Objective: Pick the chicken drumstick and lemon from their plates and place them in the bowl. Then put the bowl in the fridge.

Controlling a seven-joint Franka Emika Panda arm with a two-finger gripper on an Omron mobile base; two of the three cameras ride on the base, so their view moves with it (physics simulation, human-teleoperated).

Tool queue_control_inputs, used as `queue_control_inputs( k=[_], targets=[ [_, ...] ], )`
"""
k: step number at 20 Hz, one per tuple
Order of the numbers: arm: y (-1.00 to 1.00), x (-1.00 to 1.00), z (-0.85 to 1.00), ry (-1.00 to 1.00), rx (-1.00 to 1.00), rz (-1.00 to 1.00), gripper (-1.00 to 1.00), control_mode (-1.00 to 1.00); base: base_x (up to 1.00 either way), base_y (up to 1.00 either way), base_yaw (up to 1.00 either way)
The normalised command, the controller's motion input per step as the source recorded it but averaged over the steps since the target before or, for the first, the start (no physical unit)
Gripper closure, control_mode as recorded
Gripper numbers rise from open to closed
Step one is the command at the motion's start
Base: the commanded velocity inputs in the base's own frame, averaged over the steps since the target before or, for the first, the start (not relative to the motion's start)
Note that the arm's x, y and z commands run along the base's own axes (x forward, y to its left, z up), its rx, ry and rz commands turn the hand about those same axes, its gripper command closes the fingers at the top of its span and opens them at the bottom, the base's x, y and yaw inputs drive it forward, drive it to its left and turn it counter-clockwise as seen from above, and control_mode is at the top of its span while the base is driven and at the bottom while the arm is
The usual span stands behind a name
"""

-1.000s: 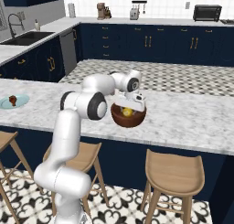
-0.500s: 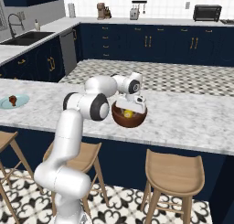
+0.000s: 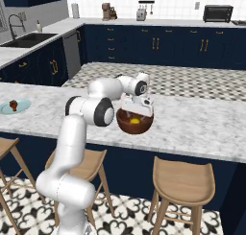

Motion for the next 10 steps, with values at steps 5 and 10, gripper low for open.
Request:
queue_control_inputs(
  k=[5, 10],
  targets=[
    [0.48, -0.37, 0.9, -0.19, -0.06, -0.03, -1.0, -1.0, 0.0, 0.0, 0.0],
    [0.63, -0.92, 0.85, -0.23, -0.11, -0.02, -1.0, -1.0, 0.0, 0.0, 0.0]
  ],
)
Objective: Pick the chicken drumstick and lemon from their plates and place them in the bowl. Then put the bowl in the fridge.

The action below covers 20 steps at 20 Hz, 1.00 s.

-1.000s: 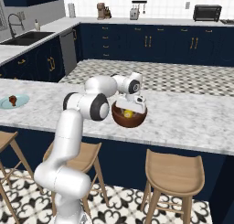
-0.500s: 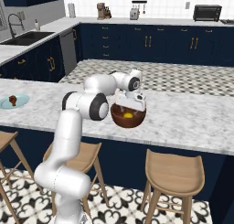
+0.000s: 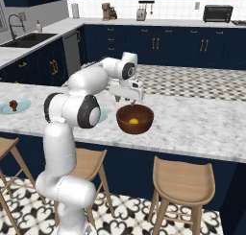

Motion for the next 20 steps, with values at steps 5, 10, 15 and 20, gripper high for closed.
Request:
queue_control_inputs(
  k=[5, 10, 15, 20],
  targets=[
    [0.53, -1.0, 0.25, -0.22, -0.04, -0.12, -1.0, -1.0, 0.0, 0.0, 0.0],
    [0.22, -0.87, 0.2, -0.05, 0.0, -0.12, -1.0, -1.0, 0.0, 0.0, 0.0],
    [0.37, -0.51, 0.39, 0.09, -0.06, 0.31, -1.0, -1.0, 0.0, 0.0, 0.0],
    [0.32, -0.41, 0.41, 0.07, -0.1, 0.04, -1.0, -1.0, 0.0, 0.0, 0.0]
  ],
)
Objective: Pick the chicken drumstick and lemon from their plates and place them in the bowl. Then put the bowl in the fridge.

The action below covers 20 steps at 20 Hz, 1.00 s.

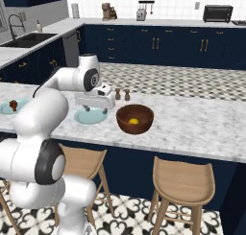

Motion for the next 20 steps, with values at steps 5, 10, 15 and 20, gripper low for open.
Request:
queue_control_inputs(
  k=[5, 10, 15, 20],
  targets=[
    [-0.12, -0.5, 0.0, 0.0, 0.07, -0.03, -1.0, -1.0, 0.0, 0.0, 0.0],
    [0.02, -0.23, 0.0, 0.0, 0.07, -0.01, -1.0, -1.0, 0.0, 0.0, 0.0],
    [0.03, -0.08, 0.0, 0.0, 0.0, 0.0, -1.0, 1.0, -0.31, 0.63, 0.0],
    [0.0, 0.0, 0.0, 0.0, 0.0, 0.0, -1.0, 1.0, 0.04, 1.0, 0.02]
  ],
)
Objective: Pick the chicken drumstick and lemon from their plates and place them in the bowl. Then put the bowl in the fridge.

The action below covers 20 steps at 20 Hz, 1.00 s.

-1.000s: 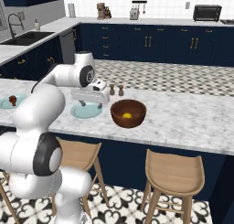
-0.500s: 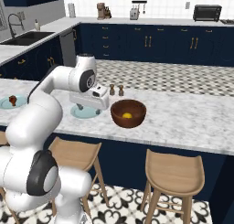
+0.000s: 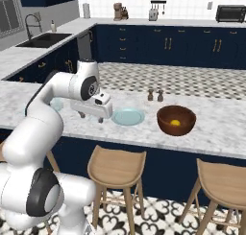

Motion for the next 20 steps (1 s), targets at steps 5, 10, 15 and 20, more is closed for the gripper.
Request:
queue_control_inputs(
  k=[5, 10, 15, 20],
  targets=[
    [0.0, 0.0, 0.0, 0.0, 0.0, 0.0, -1.0, 1.0, 0.33, 0.66, 0.0],
    [0.0, 0.0, 0.0, 0.0, 0.0, 0.0, -1.0, 1.0, 0.52, 0.23, 0.0],
    [0.0, 0.0, 0.0, 0.0, 0.0, 0.0, -1.0, 1.0, 0.38, -0.15, 0.0],
    [0.06, 0.05, 0.0, 0.0, 0.0, 0.0, -1.0, -1.0, 0.34, -0.06, 0.0]
  ],
)
